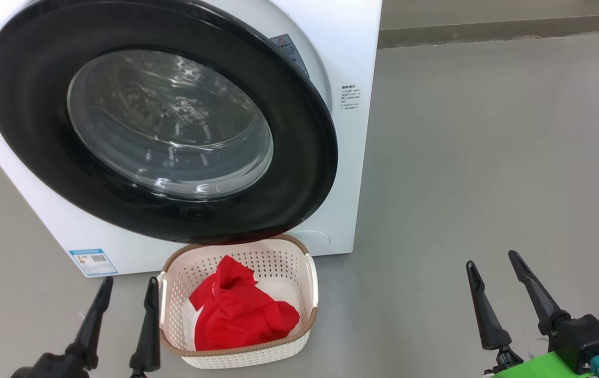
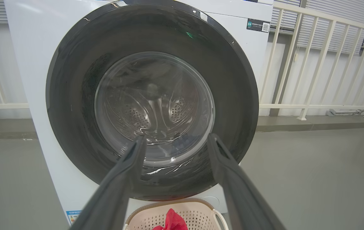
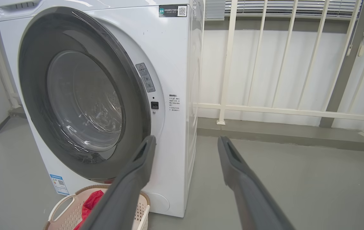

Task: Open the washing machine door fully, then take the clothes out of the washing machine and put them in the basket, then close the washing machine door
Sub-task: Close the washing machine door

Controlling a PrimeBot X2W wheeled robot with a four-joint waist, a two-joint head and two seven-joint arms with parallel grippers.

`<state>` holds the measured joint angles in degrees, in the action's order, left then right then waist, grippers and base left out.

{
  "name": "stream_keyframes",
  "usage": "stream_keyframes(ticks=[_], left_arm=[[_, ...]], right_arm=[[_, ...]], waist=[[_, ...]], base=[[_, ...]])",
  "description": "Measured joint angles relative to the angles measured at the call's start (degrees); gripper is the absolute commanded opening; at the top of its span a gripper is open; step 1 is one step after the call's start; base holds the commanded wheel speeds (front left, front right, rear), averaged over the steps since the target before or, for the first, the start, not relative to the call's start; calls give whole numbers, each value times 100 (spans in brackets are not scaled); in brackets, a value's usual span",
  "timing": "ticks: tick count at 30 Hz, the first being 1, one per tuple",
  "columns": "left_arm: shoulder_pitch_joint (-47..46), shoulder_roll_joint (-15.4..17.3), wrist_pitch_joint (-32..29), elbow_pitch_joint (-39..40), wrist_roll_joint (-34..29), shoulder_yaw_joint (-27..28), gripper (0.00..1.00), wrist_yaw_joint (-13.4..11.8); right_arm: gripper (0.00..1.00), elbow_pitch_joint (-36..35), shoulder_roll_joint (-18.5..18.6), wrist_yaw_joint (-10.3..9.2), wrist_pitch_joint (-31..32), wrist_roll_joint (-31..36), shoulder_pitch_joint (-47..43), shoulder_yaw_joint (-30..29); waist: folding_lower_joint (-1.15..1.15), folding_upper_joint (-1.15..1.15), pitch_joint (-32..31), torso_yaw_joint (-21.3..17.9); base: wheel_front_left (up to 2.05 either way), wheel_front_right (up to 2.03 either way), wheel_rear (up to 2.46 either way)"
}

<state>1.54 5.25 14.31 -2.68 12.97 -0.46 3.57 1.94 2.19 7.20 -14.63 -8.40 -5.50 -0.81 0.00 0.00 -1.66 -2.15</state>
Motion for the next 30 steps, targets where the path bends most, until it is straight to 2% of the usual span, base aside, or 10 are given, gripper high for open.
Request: stream_keyframes(ticks=[9, 10, 11, 12, 20, 30], left_arm=[[-2, -81, 0, -55, -203, 74, 100, 104], [-2, -90, 0, -55, -226, 74, 100, 109], [-3, -101, 0, -55, -244, 73, 100, 111], [-4, -112, 0, -55, -246, 70, 100, 126], [-35, -205, 0, -56, -242, -47, 100, 211], [-182, -247, 0, -26, -59, -432, 100, 259]], right_arm=[[100, 12, 0, 0, 0, -26, 0, -30], [52, 12, -1, 0, 0, -27, 0, -36], [33, 12, -1, 0, 0, -31, 0, -47], [0, 16, -1, 0, 0, -52, 0, -52], [0, 190, -1, 0, 0, -168, 113, 46], [0, 568, 3, 1, 0, -158, 650, 227]], waist=[[0, 0, 18, 46], [0, 0, 19, 62], [0, 0, 20, 80], [0, 0, 22, 103], [0, 0, 60, 403], [0, 0, 199, 983]], base=[[0, 0, 0], [0, 0, 0], [0, 0, 0], [0, 0, 0], [0, 0, 0], [0, 0, 0]])
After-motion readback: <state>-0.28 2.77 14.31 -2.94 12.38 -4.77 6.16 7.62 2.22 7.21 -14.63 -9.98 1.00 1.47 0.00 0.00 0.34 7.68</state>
